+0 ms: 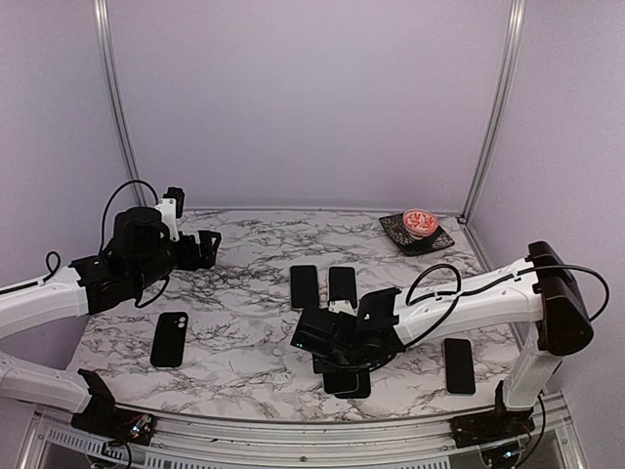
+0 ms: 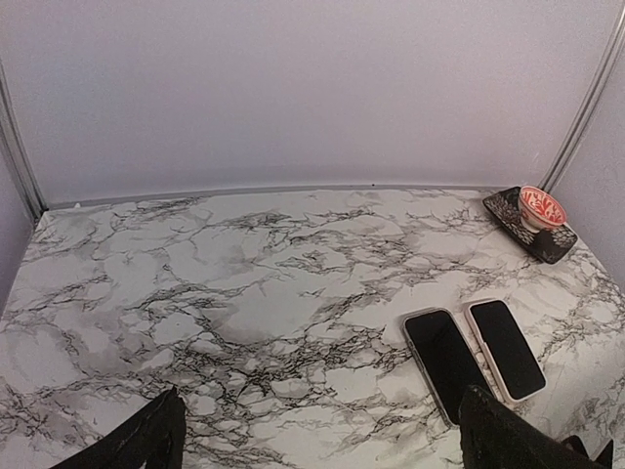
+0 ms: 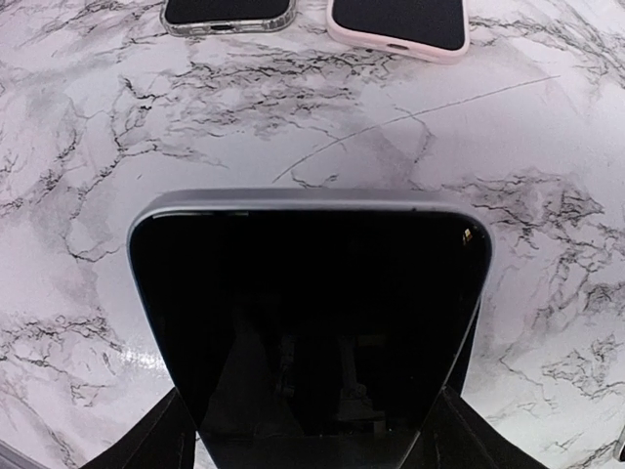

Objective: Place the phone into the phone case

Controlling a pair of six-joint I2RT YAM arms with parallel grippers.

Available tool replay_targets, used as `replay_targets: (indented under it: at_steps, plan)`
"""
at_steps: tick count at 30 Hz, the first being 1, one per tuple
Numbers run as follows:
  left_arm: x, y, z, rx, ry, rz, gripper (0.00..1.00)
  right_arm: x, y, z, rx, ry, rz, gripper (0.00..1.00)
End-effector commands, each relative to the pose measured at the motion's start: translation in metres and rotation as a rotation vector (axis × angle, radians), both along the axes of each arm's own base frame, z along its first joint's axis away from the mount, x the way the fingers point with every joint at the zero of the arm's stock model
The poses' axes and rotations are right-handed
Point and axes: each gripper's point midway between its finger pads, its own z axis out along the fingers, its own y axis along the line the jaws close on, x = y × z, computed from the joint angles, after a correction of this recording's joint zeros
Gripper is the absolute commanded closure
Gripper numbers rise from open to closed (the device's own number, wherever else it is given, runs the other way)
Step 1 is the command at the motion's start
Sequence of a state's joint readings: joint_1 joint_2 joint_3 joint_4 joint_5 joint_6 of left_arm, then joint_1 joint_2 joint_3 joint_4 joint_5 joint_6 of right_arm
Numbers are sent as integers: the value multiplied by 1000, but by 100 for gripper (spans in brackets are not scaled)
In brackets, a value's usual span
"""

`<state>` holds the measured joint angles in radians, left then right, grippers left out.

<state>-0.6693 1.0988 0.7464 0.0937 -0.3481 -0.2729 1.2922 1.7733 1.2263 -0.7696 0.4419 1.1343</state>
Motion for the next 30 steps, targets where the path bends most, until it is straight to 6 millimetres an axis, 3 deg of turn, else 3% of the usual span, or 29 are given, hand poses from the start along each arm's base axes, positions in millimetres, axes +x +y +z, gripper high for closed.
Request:
replay_targets:
  at_steps: [1, 7, 18, 26, 30]
  plan:
    - [1, 1, 7, -29, -28, 1, 1, 12, -6, 20, 42, -94, -101, 60]
    - [1, 0, 6, -27, -25, 0, 1, 12, -20, 28, 72, -118, -149, 63]
    - [1, -1, 5, -30, -22, -6, 1, 0, -34, -10, 33, -59, -172, 67]
    - [1, 0, 5, -29, -24, -2, 1, 0, -17, -24, 46, -32, -142, 69]
    - [0, 0, 6, -30, -28, -2, 1, -3, -29, -35, 0, -24, -140, 69]
